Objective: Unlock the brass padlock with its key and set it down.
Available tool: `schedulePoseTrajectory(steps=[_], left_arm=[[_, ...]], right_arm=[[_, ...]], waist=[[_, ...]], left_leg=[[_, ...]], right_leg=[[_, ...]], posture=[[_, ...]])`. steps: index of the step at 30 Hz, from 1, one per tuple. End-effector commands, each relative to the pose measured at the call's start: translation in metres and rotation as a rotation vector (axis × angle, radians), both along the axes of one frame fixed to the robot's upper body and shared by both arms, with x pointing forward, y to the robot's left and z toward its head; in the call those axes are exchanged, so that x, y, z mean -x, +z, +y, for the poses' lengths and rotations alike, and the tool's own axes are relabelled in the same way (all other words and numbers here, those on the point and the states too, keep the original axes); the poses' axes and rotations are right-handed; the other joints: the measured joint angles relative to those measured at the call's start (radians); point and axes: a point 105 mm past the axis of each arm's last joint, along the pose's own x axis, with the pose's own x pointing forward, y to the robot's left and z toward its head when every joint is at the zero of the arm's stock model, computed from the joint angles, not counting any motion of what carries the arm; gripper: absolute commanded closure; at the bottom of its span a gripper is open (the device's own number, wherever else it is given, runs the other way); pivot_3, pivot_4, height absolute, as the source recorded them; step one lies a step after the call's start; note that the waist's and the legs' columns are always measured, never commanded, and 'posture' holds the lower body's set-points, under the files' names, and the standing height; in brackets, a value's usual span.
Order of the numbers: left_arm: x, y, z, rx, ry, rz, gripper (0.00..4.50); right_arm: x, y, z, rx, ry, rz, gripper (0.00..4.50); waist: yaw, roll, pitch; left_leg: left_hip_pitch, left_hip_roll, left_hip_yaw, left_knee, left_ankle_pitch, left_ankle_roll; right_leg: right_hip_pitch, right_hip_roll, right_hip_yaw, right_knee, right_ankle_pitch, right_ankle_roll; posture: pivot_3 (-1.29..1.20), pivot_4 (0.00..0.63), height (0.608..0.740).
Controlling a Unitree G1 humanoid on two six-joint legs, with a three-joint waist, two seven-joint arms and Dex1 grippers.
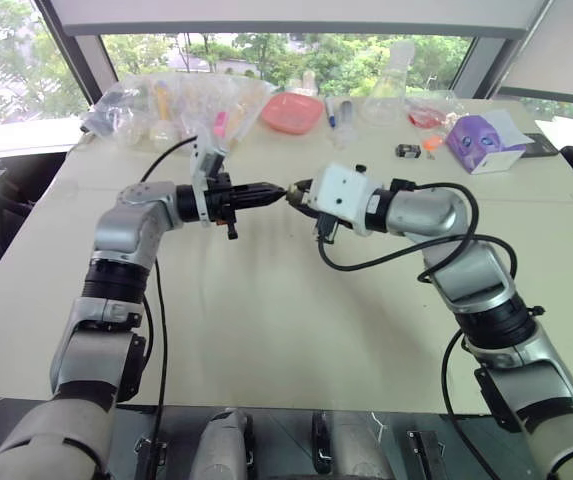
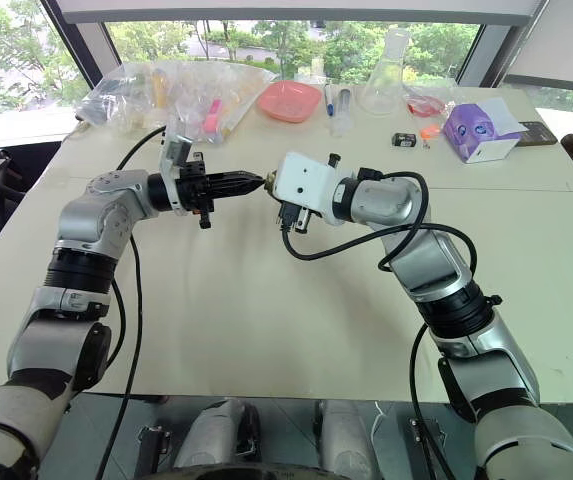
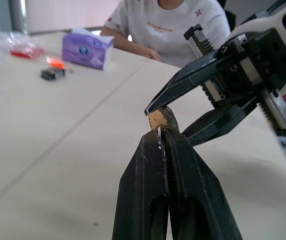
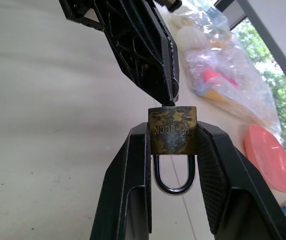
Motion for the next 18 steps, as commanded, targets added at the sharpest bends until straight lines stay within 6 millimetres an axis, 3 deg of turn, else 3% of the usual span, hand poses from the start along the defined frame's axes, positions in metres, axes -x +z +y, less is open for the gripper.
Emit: schedulePoseTrajectory(steps=[1,5,9,11,14,18], left_arm=[[-0.003,0.012,-0.002,-0.062,0.063,-0.231,4.42],[-0.004,0.017,-0.001,-0.134,0.088,-0.426,4.42],[-0.002,0.014,0.003,-0.158,0.062,-0.448,4.42],[-0.002,0.002,0.009,-0.193,0.026,-0.3,4.42],[-0.005,0.008,0.017,-0.081,0.019,-0.036,4.42],[0.0,0.022,0.027,0.022,-0.036,0.159,2.99]], right_arm=[[0.008,0.02,0.01,-0.023,0.052,-0.071,3.84],[0.007,0.019,0.009,-0.024,0.05,-0.064,3.84],[0.007,0.018,0.01,-0.028,0.052,-0.053,3.84],[0.006,0.018,0.01,-0.029,0.053,-0.056,3.84],[0.005,0.02,0.009,-0.026,0.049,-0.073,3.84],[0.004,0.022,0.009,-0.008,0.043,-0.114,3.84]], waist=[[0.0,0.0,0.0],[0.0,0.0,0.0],[0.0,0.0,0.0],[-0.001,0.0,0.0],[-0.002,0.0,0.0],[-0.003,0.0,0.0]], left_leg=[[0.0,0.0,0.0,0.0,0.0,0.0],[0.0,0.0,0.0,0.0,0.0,0.0],[0.0,0.0,0.0,0.0,0.0,0.0],[0.0,0.0,0.0,0.0,0.0,0.0],[0.0,0.0,0.0,0.0,0.0,0.0],[0.0,0.0,0.0,0.0,0.0,0.0]], right_leg=[[0.0,0.0,0.0,0.0,0.0,0.0],[0.0,0.0,0.0,0.0,0.0,0.0],[0.0,0.0,0.0,0.0,0.0,0.0],[0.0,0.0,0.0,0.0,0.0,0.0],[0.0,0.0,0.0,0.0,0.0,0.0],[0.0,0.0,0.0,0.0,0.0,0.0]], posture=[[0.0,0.15,0.733],[0.0,0.15,0.733],[0.0,0.15,0.733],[0.0,0.15,0.733],[0.0,0.15,0.733],[0.0,0.15,0.733]])
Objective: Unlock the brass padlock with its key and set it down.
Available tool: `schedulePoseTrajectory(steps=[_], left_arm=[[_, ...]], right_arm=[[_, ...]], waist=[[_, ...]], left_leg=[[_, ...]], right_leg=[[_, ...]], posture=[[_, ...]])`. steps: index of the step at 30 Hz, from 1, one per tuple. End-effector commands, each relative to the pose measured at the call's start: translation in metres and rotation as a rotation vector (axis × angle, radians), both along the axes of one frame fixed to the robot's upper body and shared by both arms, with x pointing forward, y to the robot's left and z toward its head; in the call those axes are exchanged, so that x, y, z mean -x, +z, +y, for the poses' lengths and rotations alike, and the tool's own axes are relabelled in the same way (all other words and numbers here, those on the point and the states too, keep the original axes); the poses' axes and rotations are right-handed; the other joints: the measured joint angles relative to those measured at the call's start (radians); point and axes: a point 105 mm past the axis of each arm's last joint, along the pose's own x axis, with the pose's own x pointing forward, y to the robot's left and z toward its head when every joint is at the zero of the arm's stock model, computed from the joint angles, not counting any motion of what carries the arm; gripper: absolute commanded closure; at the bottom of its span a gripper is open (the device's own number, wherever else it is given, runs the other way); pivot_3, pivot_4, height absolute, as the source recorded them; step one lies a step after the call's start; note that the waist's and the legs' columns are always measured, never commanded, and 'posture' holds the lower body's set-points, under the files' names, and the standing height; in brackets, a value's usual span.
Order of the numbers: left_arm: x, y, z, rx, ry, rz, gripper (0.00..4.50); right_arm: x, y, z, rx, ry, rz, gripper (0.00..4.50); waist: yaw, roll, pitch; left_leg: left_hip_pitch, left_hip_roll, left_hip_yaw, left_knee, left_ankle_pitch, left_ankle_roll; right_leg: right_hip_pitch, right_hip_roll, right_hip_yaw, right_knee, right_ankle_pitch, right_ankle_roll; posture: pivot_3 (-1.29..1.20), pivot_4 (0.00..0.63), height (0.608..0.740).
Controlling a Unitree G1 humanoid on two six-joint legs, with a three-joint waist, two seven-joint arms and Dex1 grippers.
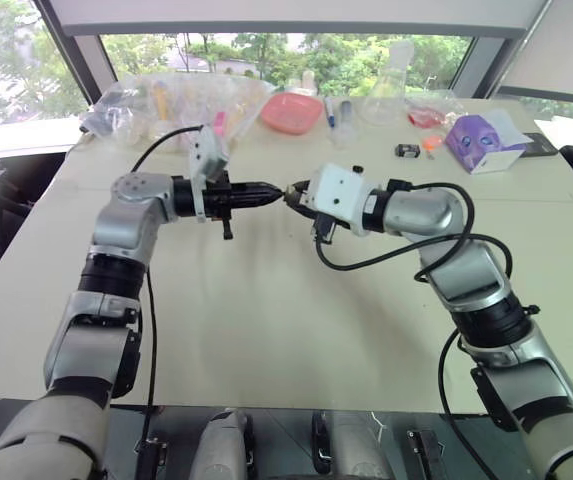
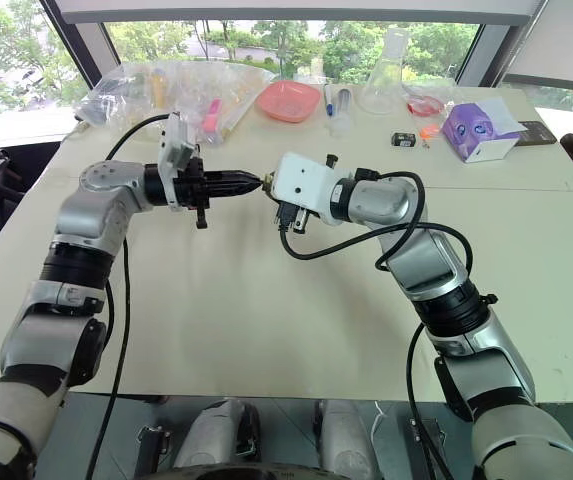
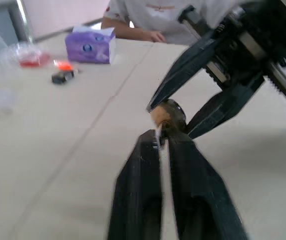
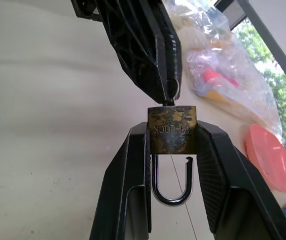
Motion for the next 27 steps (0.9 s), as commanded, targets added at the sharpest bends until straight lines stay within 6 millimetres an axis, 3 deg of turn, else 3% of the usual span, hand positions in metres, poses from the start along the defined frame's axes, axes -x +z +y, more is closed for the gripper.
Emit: schedulePoseTrajectory(steps=[1,16,26,27], left_arm=[[0.009,0.021,0.011,0.086,-0.063,0.129,2.54],[0.002,0.025,-0.015,0.153,-0.105,0.168,2.54],[0.003,0.023,-0.015,0.141,-0.123,0.169,2.54],[0.003,0.024,-0.016,0.144,-0.125,0.169,2.78]], right_arm=[[0.005,0.023,0.004,-0.01,0.024,-0.114,3.84],[0.008,0.026,0.01,0.001,0.045,-0.174,3.84],[0.009,0.024,0.01,0.008,0.044,-0.179,3.84],[0.01,0.025,0.01,0.008,0.048,-0.179,3.84]], waist=[[-0.002,0.0,0.0],[0.0,0.0,0.0],[-0.001,0.0,0.0],[-0.001,0.0,0.0]], left_leg=[[0.0,0.0,0.0,0.0,0.0,0.0],[0.0,0.0,0.0,0.0,0.0,0.0],[0.0,0.0,0.0,0.0,0.0,0.0],[0.0,0.0,0.0,0.0,0.0,0.0]], right_leg=[[0.0,0.0,0.0,0.0,0.0,0.0],[0.0,0.0,0.0,0.0,0.0,0.0],[0.0,0.0,0.0,0.0,0.0,0.0],[0.0,0.0,0.0,0.0,0.0,0.0]], posture=[[0.0,0.15,0.733],[0.0,0.15,0.733],[0.0,0.15,0.733],[0.0,0.15,0.733]])
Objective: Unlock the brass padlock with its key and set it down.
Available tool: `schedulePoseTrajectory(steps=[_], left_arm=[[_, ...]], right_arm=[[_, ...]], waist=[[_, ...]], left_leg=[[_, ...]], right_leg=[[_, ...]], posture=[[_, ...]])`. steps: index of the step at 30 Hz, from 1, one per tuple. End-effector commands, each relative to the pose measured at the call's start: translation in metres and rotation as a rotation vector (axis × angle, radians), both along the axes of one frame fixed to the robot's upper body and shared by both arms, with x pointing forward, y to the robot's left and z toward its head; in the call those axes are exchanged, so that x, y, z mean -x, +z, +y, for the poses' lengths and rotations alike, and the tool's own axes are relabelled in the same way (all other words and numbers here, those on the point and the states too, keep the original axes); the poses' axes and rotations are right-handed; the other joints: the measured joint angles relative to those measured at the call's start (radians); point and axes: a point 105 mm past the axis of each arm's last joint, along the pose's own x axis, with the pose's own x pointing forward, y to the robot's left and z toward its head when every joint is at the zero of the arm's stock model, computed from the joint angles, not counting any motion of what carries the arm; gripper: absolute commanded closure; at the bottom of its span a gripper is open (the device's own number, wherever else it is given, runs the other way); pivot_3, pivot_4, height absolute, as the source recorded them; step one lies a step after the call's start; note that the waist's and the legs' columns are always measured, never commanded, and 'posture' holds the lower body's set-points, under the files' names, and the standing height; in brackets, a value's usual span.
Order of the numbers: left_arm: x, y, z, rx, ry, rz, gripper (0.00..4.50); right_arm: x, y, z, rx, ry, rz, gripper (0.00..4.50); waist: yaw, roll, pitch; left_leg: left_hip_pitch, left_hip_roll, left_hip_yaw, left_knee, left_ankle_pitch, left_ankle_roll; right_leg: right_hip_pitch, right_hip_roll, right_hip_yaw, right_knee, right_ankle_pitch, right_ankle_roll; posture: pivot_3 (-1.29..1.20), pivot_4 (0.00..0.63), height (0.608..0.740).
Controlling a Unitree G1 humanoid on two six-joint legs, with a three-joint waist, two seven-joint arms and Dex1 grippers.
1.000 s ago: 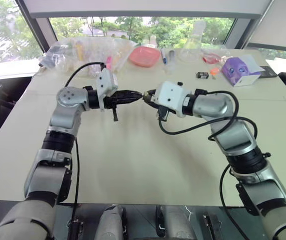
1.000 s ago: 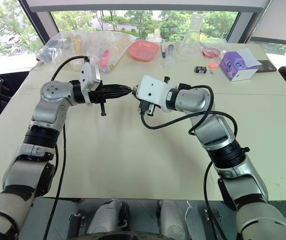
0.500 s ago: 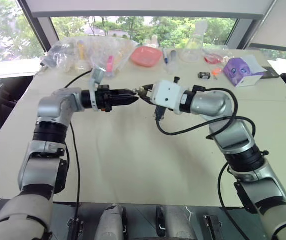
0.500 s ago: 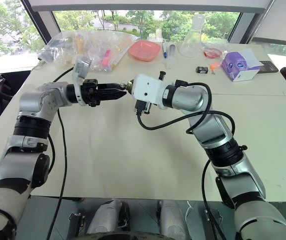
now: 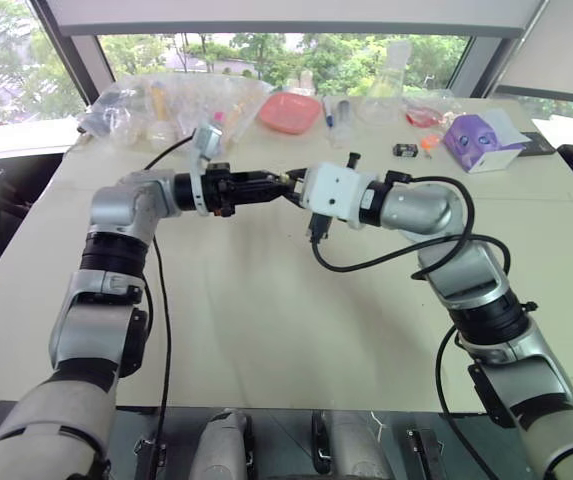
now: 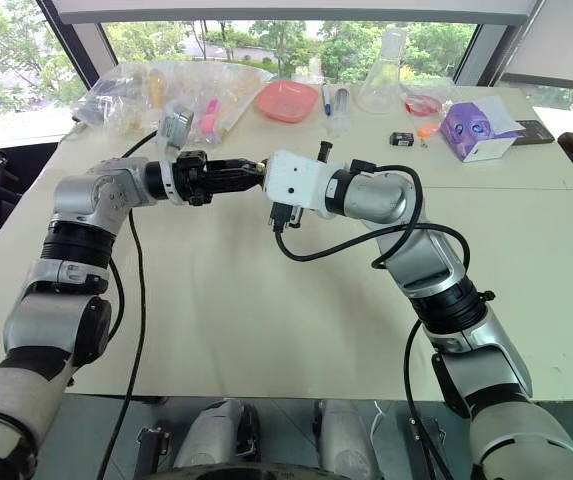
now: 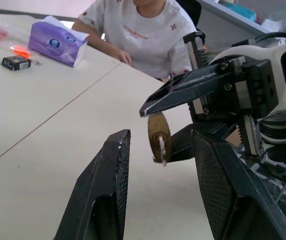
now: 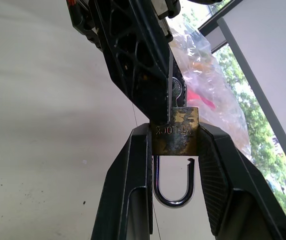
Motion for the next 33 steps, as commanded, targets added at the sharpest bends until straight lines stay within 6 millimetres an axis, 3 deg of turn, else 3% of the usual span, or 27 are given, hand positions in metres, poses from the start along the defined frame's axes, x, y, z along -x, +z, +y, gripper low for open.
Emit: schedulePoseTrajectory(steps=[1,4,5,14,20,23,27,33], left_arm=[[0.001,0.017,-0.003,0.023,-0.01,-0.063,3.04],[0.0,0.016,-0.006,0.023,-0.006,-0.064,4.31],[-0.001,0.016,-0.006,0.026,-0.003,-0.062,4.45],[-0.002,0.014,-0.009,0.036,0.013,-0.064,4.45],[-0.005,0.021,0.001,0.09,0.058,-0.049,4.5],[-0.003,0.021,0.005,0.091,0.066,-0.048,4.5],[0.003,0.022,0.006,0.101,0.047,-0.045,4.5],[0.007,0.024,0.005,0.113,0.031,-0.041,4.5]], right_arm=[[0.008,0.013,0.005,-0.013,0.031,-0.058,3.84],[0.009,0.012,0.006,-0.006,0.041,-0.061,3.84],[0.01,0.012,0.007,-0.004,0.044,-0.061,3.84],[0.011,0.007,0.005,0.012,0.041,-0.05,3.84],[0.015,-0.007,-0.015,0.03,-0.019,0.0,0.86],[0.027,-0.01,-0.027,-0.105,-0.057,0.106,0.86],[0.027,0.022,-0.039,-0.447,-0.153,0.179,0.86],[0.019,0.034,-0.043,-0.54,-0.223,0.164,0.86]], waist=[[0.001,0.0,0.0],[0.002,0.0,0.0],[0.002,0.0,0.0],[0.001,0.0,0.0],[0.002,0.0,0.0],[0.004,0.0,0.0],[-0.001,0.0,0.0],[0.003,0.0,0.0]], left_leg=[[0.0,0.0,0.0,0.0,0.0,0.0],[0.0,0.0,0.0,0.0,0.0,0.0],[0.0,0.0,0.0,0.0,0.0,0.0],[0.0,0.0,0.0,0.0,0.0,0.0],[0.0,0.0,0.0,0.0,0.0,0.0],[0.0,0.0,-0.001,0.0,0.0,0.0],[0.0,0.0,-0.001,0.0,0.001,-0.001],[0.001,0.0,-0.002,0.0,0.002,-0.003]], right_leg=[[0.0,0.0,0.0,0.0,0.0,0.0],[0.0,0.0,0.0,0.0,0.0,0.0],[0.0,0.0,0.0,0.0,0.0,0.0],[0.0,0.0,0.0,0.0,0.0,0.0],[0.0,0.0,0.0,0.0,0.0,0.0],[0.001,0.0,-0.001,-0.001,0.0,0.0],[0.0,0.0,0.0,0.001,0.0,0.0],[0.0,0.0,0.0,0.002,0.0,0.0]], posture=[[0.0,0.15,0.733],[0.0,0.15,0.733],[0.0,0.15,0.733],[0.0,0.15,0.733],[0.0,0.15,0.733],[0.0,0.15,0.733],[0.0,0.15,0.733],[0.0,0.15,0.733]])
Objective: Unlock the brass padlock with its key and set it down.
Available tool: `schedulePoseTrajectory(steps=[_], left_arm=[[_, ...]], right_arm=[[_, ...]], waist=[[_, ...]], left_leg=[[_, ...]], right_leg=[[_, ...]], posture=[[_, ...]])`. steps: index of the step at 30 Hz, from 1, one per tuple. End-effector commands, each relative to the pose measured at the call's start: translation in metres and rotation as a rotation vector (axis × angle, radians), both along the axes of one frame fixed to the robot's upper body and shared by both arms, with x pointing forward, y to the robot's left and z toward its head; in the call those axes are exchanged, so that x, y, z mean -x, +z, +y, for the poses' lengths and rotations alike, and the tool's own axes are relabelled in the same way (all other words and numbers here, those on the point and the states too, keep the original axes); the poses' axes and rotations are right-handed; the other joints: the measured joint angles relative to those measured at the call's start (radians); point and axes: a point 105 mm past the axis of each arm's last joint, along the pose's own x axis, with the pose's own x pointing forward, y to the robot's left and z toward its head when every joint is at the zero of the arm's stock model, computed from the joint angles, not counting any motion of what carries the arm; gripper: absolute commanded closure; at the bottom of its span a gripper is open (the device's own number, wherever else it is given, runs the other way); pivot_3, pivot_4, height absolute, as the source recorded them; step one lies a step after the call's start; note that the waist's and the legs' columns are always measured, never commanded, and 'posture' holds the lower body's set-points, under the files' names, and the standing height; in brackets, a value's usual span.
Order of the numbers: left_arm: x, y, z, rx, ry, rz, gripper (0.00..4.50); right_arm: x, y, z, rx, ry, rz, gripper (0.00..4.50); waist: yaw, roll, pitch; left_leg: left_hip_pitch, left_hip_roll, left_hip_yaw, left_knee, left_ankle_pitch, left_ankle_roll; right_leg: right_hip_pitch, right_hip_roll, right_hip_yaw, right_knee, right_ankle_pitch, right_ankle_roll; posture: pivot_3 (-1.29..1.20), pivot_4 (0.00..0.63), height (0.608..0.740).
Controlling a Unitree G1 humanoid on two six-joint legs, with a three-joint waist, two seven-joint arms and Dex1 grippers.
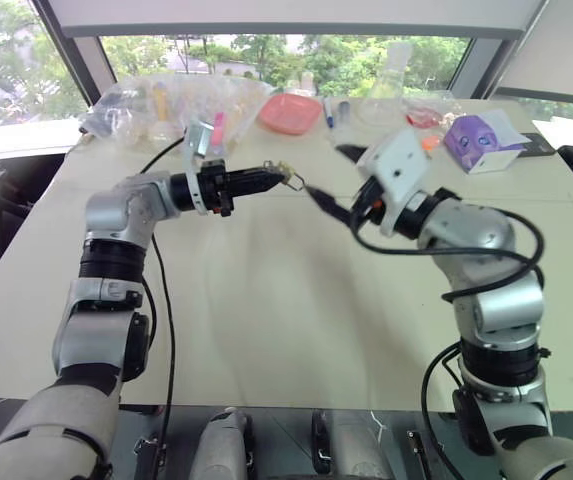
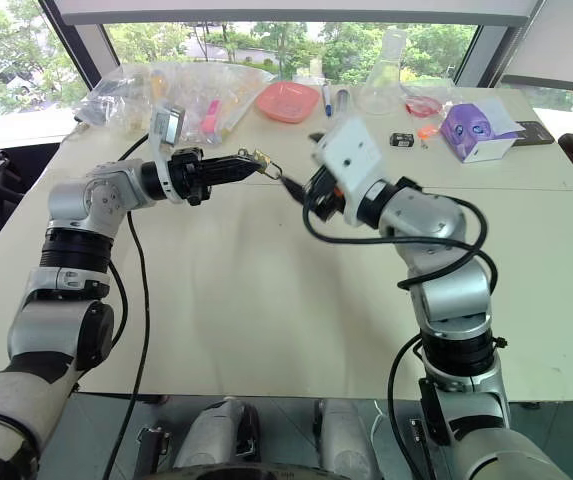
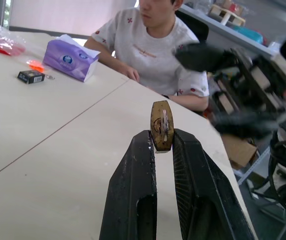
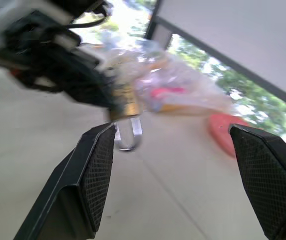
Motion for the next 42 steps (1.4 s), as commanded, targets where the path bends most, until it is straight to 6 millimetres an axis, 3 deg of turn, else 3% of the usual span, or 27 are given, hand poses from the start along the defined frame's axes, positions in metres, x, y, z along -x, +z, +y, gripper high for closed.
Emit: schedulePoseTrajectory(steps=[1,15,25,36,42], left_arm=[[0.006,0.015,0.001,0.04,-0.02,-0.042,4.5],[0.025,0.021,-0.001,0.069,-0.092,-0.044,4.5],[0.022,0.021,0.0,0.073,-0.071,-0.048,4.5],[0.02,0.018,-0.002,0.071,-0.07,-0.042,4.5],[0.02,0.02,-0.003,0.076,-0.074,-0.044,4.5]], right_arm=[[0.0,0.012,0.002,-0.035,-0.016,-0.04,0.86],[-0.009,0.0,0.011,0.003,-0.002,-0.016,0.86],[-0.001,-0.011,0.02,0.039,0.076,0.025,0.86],[0.0,-0.015,0.011,0.037,0.05,0.042,0.86],[-0.014,-0.013,0.001,0.021,-0.024,0.025,0.86]], waist=[[0.001,0.0,0.0],[-0.002,0.0,0.0],[-0.001,0.0,0.0],[-0.001,0.0,0.0],[-0.001,0.0,0.0]], left_leg=[[0.0,0.0,0.0,0.0,0.0,0.0],[0.0,0.0,-0.001,0.0,0.0,0.0],[0.0,0.0,-0.001,-0.001,0.0,0.0],[0.0,0.0,-0.001,-0.001,0.0,0.0],[0.0,0.0,-0.001,-0.001,0.0,0.0]], right_leg=[[0.0,0.0,0.0,0.0,0.0,0.0],[0.0,0.0,0.0,0.0,0.0,0.0],[0.0,0.0,0.0,-0.001,0.0,0.0],[0.0,0.0,0.0,-0.001,0.0,0.0],[0.0,0.0,0.0,-0.001,0.0,0.0]], posture=[[0.0,0.15,0.733],[0.0,0.15,0.733],[0.0,0.15,0.733],[0.0,0.15,0.733],[0.0,0.15,0.733]])
